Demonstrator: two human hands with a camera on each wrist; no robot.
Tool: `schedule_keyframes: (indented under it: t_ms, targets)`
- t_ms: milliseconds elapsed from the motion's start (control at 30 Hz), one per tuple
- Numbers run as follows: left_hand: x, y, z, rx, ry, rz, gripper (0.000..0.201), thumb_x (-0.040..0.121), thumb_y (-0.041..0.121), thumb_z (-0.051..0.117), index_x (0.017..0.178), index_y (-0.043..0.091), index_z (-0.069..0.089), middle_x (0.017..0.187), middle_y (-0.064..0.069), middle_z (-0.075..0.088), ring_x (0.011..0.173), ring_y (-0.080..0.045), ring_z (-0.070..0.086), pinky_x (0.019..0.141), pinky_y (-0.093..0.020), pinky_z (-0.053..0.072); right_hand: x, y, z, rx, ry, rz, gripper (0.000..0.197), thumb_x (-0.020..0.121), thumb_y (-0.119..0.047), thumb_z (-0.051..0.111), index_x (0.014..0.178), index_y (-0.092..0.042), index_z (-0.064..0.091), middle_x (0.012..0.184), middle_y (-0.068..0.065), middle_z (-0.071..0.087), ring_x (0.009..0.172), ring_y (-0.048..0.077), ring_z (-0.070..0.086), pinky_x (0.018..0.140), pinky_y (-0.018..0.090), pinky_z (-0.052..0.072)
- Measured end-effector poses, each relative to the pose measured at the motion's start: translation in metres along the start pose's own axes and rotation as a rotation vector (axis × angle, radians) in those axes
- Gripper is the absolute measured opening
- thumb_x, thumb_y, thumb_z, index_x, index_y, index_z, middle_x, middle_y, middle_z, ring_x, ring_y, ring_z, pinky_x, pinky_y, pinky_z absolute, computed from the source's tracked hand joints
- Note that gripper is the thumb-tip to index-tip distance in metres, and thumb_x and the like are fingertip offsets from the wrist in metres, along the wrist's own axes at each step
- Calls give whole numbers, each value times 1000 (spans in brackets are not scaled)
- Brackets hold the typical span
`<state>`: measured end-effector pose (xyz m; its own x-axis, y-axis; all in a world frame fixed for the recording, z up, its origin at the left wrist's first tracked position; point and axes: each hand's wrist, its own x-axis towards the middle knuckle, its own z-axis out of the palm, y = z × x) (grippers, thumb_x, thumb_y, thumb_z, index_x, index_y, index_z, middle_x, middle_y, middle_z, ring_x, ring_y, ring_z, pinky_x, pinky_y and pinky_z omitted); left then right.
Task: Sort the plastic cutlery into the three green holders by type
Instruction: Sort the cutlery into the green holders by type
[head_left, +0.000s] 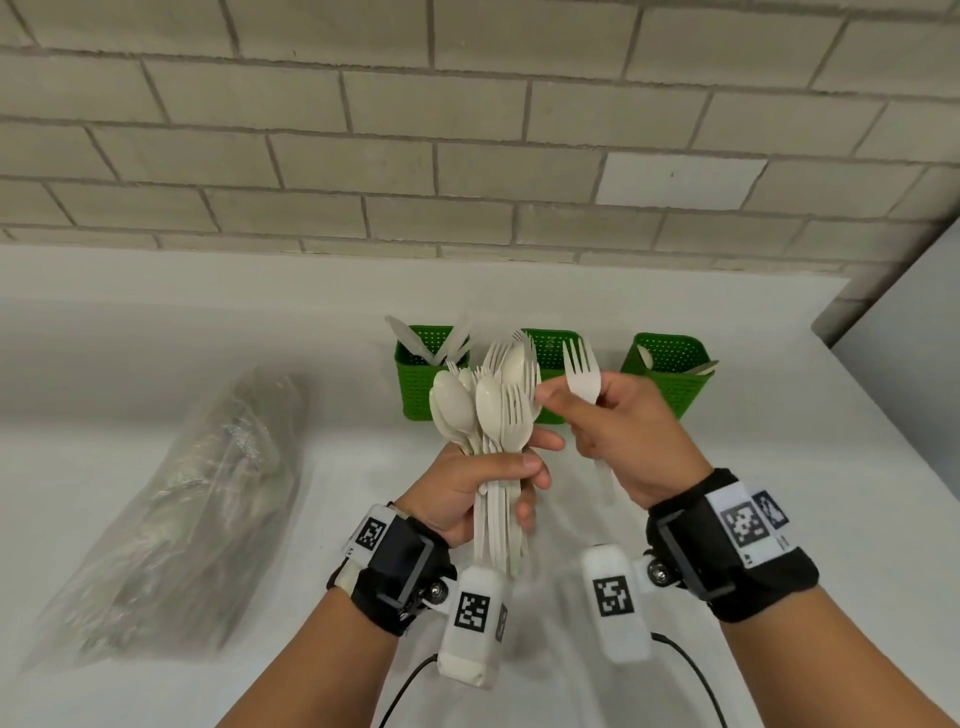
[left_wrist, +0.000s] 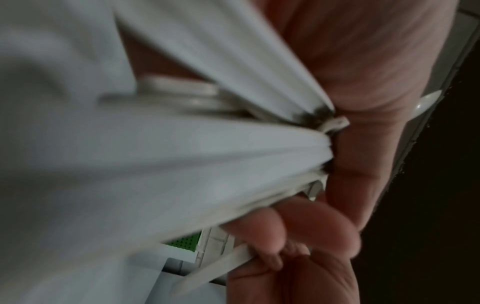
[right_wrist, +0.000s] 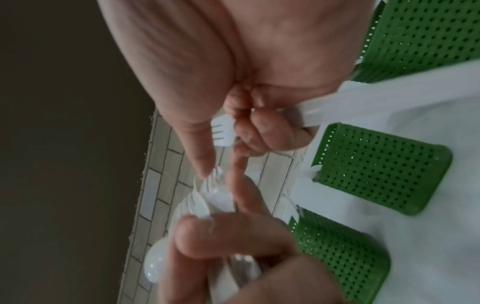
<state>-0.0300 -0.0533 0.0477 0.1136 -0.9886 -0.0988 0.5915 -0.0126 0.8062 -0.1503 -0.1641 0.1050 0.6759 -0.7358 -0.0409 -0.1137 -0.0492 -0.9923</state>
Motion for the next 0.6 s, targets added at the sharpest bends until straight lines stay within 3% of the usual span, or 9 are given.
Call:
schedule_keyframes:
  t_ms: [133,233,367,500,600]
  targets:
    - [7,-5,11,22,5,15,48,56,32,91,97,12,75,77,-8,69,46,-19,60,48,-26,50,5,2,-18,23,83,-61,8,90,-11,65,84,-6,69,45,-14,48,40,3,36,43,17,31]
    - [13,-10,18,-3,78,34,34,62,21,82,95,13,77,87,-10,72,46,-19,60,47,-26,50,11,4,-29,159,97,-62,11,94,-10,59,85,-7,64,58,0,46,44,6,35,42,19,28]
    - [20,-17,28,9,101,44,28,66,18,73,93,9,74,80,-11,69,41,-18,56,45,-25,48,10,5,-33,-45,-22,-180,7,93,-10,60,89,-13,65,51,-19,56,46,-3,50,47,9,35]
    - [29,-25,34,37,169,70,26,73,9,68,98,6,72,74,-8,66,42,-17,53,45,-25,46,23,13,-49,31,104,-140,12,97,-16,55,87,-15,62,68,-5,64,59,8,52,50,22,37]
    - [38,-31,38,145,243,137,33,69,7,73,100,0,66,80,-11,66,45,-26,53,45,-28,46,28,19,-51,66,86,-61,16,99,-19,50,97,-7,61,79,0,71,65,9,55,50,23,40]
